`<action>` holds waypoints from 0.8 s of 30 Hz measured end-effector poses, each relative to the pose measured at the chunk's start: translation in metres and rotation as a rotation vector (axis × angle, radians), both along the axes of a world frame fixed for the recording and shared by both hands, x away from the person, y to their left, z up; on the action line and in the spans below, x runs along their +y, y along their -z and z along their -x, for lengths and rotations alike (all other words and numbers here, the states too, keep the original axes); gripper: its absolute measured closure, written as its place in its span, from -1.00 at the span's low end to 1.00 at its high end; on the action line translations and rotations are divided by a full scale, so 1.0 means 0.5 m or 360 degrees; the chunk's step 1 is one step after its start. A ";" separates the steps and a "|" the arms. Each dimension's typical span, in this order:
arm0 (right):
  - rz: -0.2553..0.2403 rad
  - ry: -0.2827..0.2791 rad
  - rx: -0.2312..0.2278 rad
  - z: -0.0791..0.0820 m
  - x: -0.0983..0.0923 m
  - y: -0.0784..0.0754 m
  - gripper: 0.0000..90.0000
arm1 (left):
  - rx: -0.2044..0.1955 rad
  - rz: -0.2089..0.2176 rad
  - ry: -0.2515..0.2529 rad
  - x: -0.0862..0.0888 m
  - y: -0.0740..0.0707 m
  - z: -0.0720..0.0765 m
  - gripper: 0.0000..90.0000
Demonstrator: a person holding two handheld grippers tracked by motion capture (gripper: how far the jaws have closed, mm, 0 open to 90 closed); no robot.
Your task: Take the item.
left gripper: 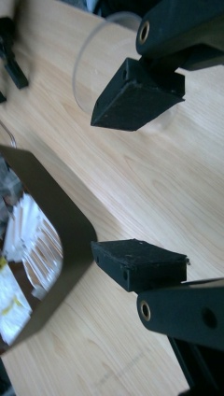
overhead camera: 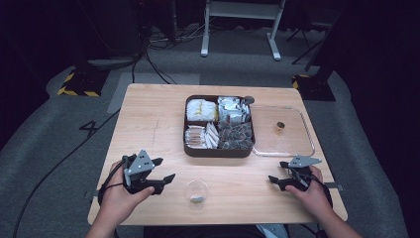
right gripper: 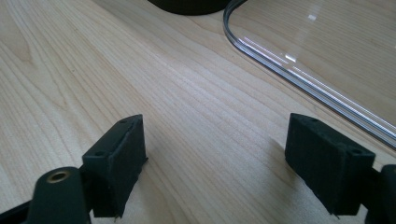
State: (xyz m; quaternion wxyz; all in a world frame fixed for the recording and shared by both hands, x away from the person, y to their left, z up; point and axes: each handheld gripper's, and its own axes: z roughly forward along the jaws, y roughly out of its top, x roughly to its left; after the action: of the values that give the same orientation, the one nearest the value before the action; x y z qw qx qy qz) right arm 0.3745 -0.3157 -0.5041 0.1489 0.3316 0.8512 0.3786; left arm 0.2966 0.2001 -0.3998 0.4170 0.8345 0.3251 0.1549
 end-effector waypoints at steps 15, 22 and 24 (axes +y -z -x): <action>-0.0001 0.0000 0.0000 0.000 0.000 0.000 -0.55 | 0.0060 -0.0139 -0.0147 0.071 0.039 -0.011 -0.35; 0.0000 -0.0001 0.0000 0.000 0.000 0.000 -0.55 | 0.0134 -0.0189 -0.0211 0.098 0.072 -0.028 -0.36; 0.0000 0.0000 0.0000 0.000 0.000 0.000 -0.55 | 0.0150 -0.0198 -0.0223 0.103 0.081 -0.033 -0.36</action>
State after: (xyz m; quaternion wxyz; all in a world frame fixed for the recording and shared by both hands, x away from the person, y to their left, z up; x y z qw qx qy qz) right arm 0.3745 -0.3158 -0.5041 0.1489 0.3316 0.8512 0.3787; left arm 0.3129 0.2514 -0.4402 0.3368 0.8403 0.3918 0.1642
